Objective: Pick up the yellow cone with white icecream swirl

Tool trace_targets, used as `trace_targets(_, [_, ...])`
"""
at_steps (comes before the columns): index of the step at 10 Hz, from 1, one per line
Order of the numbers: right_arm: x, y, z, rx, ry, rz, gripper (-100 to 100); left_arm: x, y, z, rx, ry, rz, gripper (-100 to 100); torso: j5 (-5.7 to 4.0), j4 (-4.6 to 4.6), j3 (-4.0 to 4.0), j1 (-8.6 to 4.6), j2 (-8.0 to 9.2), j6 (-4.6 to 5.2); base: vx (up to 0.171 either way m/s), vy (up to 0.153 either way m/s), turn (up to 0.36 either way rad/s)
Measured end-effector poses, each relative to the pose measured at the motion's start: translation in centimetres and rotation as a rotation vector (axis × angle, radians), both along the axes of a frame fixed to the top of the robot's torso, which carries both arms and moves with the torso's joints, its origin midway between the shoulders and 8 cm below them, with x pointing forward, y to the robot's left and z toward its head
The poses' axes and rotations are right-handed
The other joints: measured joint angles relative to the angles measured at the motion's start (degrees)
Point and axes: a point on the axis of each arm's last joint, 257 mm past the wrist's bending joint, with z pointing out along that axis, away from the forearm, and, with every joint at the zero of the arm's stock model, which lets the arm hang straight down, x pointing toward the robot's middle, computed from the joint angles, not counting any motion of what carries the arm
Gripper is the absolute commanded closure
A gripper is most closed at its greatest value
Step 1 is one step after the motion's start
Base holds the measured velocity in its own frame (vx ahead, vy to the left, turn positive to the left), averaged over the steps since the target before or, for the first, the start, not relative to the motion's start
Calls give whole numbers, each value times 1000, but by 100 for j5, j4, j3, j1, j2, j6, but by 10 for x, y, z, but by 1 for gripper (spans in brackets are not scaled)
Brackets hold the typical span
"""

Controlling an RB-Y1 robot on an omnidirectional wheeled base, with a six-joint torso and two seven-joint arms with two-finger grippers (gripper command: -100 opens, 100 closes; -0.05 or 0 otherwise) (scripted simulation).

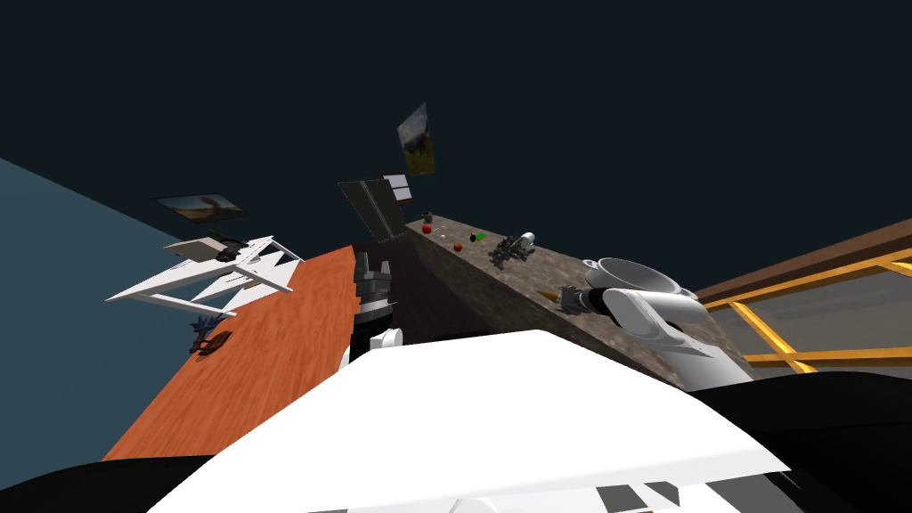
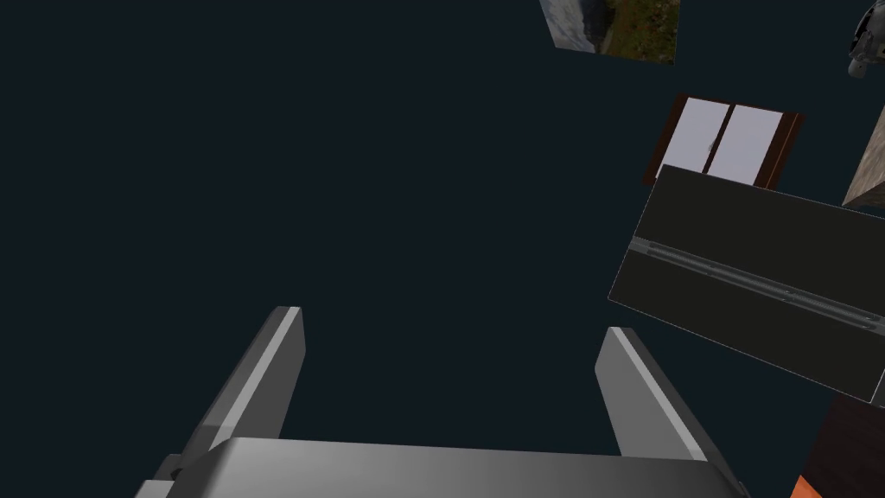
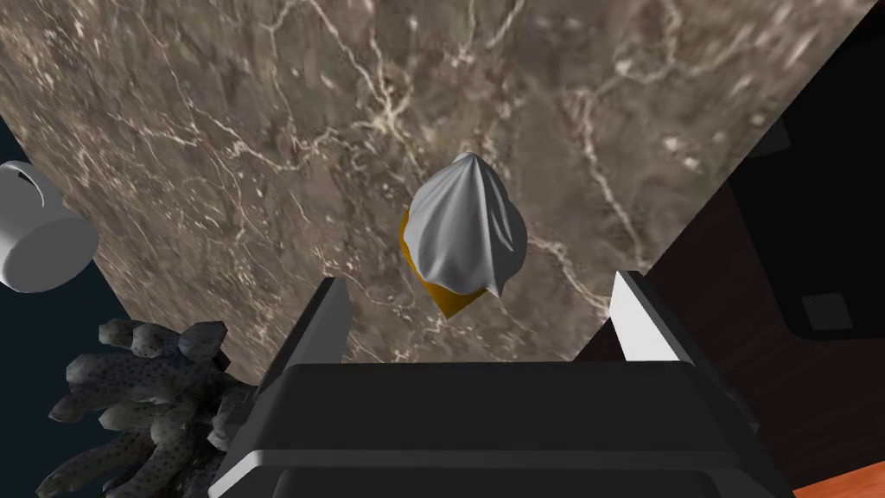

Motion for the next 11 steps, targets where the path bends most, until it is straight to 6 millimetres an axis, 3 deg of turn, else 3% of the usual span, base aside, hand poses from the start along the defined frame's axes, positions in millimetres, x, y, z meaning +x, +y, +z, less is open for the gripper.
trace_targets(2, [-1, -1, -11, 0, -2, -1, -100, 0, 0, 0, 0, 0, 0, 0, 0, -1, -3, -2, -5, 0, 27, -7, 6])
trace_targets(3, [-1, -1, -11, -1, -4, -1, 100, 0, 0, 0, 0, 0, 0, 0, 1, 0, 0, 0, 1, 0, 0, 0, 0])
trace_targets(7, [0, -1, -11, -2, -5, 0, 100, 0, 0, 0, 0, 0, 0, 0, -6, -1, 0, -8, 3, 0, 0, 0, 0])
trace_targets(8, [-1, -1, -11, -2, -5, 0, 0, 0, 0, 0, 0, 0, 0, 0, -6, -1, 0, -8, 3, -1, 0, 0, 0])
trace_targets(9, [-1, -1, -11, -2, -5, 0, 100, 0, 0, 0, 0, 0, 0, 0, -6, -1, 0, -8, 3, -1, -22, 4, -16])
trace_targets(11, [1, -2, -1, -3, -6, 2, 100, 0, 0, 0, 0, 0, 0, 0, -3, 1, 8, -3, 17, 2, -40, 8, -13])
